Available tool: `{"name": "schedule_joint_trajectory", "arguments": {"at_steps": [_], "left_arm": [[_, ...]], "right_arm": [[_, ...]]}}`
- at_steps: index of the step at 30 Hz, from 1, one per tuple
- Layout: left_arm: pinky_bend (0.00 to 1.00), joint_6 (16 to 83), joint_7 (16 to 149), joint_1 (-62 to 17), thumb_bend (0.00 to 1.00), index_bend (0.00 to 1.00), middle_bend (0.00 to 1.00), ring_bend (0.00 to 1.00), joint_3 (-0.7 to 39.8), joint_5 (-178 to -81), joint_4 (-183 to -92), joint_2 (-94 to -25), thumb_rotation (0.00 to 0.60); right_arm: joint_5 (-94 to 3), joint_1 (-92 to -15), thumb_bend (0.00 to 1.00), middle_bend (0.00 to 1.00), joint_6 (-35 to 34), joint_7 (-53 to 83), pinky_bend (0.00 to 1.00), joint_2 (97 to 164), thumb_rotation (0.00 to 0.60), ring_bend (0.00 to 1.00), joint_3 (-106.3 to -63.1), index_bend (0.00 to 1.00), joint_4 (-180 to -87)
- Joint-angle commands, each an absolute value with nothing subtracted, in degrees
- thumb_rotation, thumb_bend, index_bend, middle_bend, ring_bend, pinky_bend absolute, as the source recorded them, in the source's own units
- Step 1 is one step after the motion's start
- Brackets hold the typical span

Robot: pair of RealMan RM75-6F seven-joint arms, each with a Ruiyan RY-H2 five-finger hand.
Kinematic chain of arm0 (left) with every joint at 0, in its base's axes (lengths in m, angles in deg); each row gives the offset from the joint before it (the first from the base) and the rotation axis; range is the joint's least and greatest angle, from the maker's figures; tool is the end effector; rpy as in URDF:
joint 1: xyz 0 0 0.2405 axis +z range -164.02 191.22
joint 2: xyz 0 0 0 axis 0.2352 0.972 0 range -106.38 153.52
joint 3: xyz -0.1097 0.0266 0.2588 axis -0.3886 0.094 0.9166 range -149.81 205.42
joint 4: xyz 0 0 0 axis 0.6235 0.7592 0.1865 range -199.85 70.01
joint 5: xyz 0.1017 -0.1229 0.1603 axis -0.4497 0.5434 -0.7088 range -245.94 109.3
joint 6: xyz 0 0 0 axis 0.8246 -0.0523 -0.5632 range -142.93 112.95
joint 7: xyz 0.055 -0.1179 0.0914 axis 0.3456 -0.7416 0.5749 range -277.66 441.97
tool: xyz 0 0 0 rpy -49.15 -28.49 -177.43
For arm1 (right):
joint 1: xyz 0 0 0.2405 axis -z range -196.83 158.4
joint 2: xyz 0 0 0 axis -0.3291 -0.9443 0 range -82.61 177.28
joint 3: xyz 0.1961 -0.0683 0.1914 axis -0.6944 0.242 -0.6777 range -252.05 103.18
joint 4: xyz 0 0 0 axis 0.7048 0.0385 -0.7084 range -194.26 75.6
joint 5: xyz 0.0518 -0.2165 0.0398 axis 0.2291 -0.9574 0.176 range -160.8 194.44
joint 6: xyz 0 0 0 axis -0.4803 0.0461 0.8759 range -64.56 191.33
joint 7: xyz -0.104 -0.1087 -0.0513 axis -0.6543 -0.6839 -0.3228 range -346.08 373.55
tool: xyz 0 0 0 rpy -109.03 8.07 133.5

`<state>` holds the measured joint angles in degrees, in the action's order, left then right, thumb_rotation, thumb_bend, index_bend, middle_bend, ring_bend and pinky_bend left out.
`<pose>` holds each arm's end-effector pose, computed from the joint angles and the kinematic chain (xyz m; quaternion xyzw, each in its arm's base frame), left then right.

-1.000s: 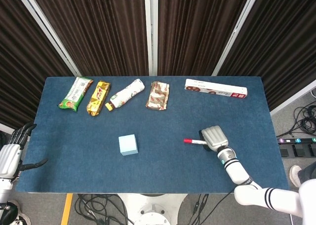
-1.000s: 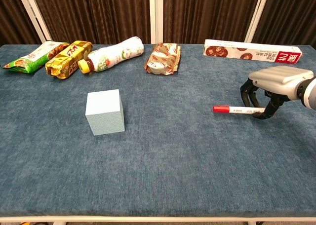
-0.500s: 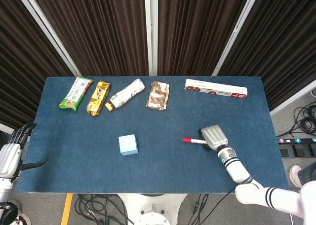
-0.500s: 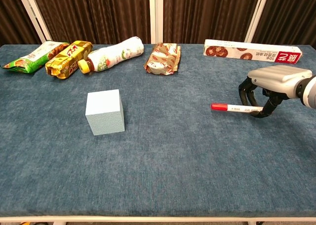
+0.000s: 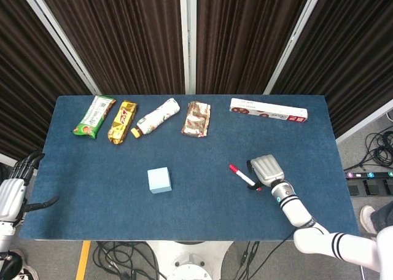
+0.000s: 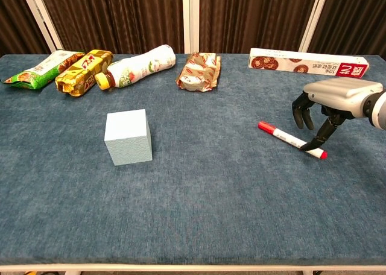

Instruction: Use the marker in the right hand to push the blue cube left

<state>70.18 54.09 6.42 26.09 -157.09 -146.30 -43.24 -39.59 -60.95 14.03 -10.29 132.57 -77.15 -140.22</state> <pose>-0.3631 0.2125 0.1544 -0.5423 -0.4716 -0.4941 0.4893 -0.2403 -0.3688 -0.0350 0.7750 -0.3872 0.2333 0.4416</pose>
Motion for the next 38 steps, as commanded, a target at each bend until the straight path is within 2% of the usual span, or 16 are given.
{"name": "schedule_joint_trajectory", "arguments": {"at_steps": [1, 9, 13, 17, 23, 26, 27, 29, 32, 33, 35, 38], "left_arm": [[0.00, 70.21, 54.09, 6.43, 0.05, 0.11, 0.02, 0.00, 26.10, -157.12, -146.30, -43.25, 0.600], [0.00, 70.20, 54.12, 6.34, 0.05, 0.11, 0.02, 0.00, 26.05, -157.18, -146.32, -43.19, 0.600], [0.00, 70.45, 54.13, 6.40, 0.05, 0.11, 0.02, 0.00, 26.04, -157.27, -146.43, -43.07, 0.600], [0.00, 70.56, 54.25, 6.45, 0.05, 0.11, 0.02, 0.00, 26.13, -157.43, -146.49, -43.08, 0.600], [0.00, 70.68, 55.71, 6.43, 0.05, 0.11, 0.02, 0.00, 26.38, -157.89, -146.95, -43.16, 0.600], [0.00, 70.71, 56.54, 6.72, 0.05, 0.11, 0.02, 0.00, 26.61, -157.70, -147.11, -43.38, 0.600], [0.00, 71.01, 56.98, 7.02, 0.05, 0.11, 0.02, 0.00, 26.76, -157.68, -147.09, -43.63, 0.600], [0.00, 70.78, 57.42, 7.02, 0.05, 0.11, 0.02, 0.00, 26.65, -157.29, -146.93, -43.81, 0.600], [0.00, 70.45, 57.72, 7.00, 0.05, 0.11, 0.02, 0.00, 26.48, -156.77, -146.73, -43.90, 0.600], [0.00, 70.27, 57.76, 6.94, 0.05, 0.11, 0.02, 0.00, 26.40, -156.60, -146.65, -43.91, 0.600], [0.00, 70.07, 57.78, 6.90, 0.05, 0.11, 0.02, 0.00, 26.38, -156.45, -146.58, -43.95, 0.600], [0.00, 69.62, 57.78, 6.69, 0.05, 0.11, 0.02, 0.00, 26.41, -156.48, -146.57, -44.00, 0.600]], "right_arm": [[-39.62, -60.85, 0.00, 0.51, 14.04, -10.43, 1.00, 132.42, 0.418, 1.00, -77.14, 0.50, -140.26], [-40.03, -59.81, 0.00, 0.48, 11.77, -9.72, 1.00, 130.27, 0.385, 1.00, -78.32, 0.47, -142.35], [-42.26, -56.63, 0.00, 0.42, 5.71, -6.53, 1.00, 127.44, 0.355, 0.97, -79.48, 0.36, -144.75], [-45.63, -51.78, 0.00, 0.32, -0.84, -2.04, 1.00, 124.83, 0.351, 0.93, -78.92, 0.26, -143.96], [-46.26, -44.74, 0.00, 0.16, -3.05, 4.43, 1.00, 118.72, 0.315, 0.80, -75.97, 0.16, -142.99], [-48.24, -41.41, 0.00, 0.13, -5.69, 9.55, 0.97, 118.20, 0.316, 0.63, -75.51, 0.15, -141.23], [-49.23, -40.19, 0.00, 0.12, -6.71, 11.30, 0.93, 118.17, 0.316, 0.56, -75.21, 0.15, -140.41], [-50.55, -38.59, 0.00, 0.12, -8.04, 13.72, 0.77, 118.16, 0.303, 0.44, -74.91, 0.15, -139.45], [-52.65, -35.91, 0.00, 0.11, -10.70, 16.90, 0.28, 118.70, 0.282, 0.21, -74.41, 0.14, -137.39], [-53.35, -35.02, 0.00, 0.10, -11.48, 18.21, 0.18, 118.91, 0.278, 0.16, -74.32, 0.14, -136.63], [-54.12, -34.02, 0.00, 0.09, -12.38, 19.42, 0.04, 119.09, 0.275, 0.08, -74.39, 0.14, -135.69], [-54.94, -32.60, 0.00, 0.06, -13.93, 20.19, 0.00, 119.28, 0.258, 0.01, -74.79, 0.14, -134.61]]}}
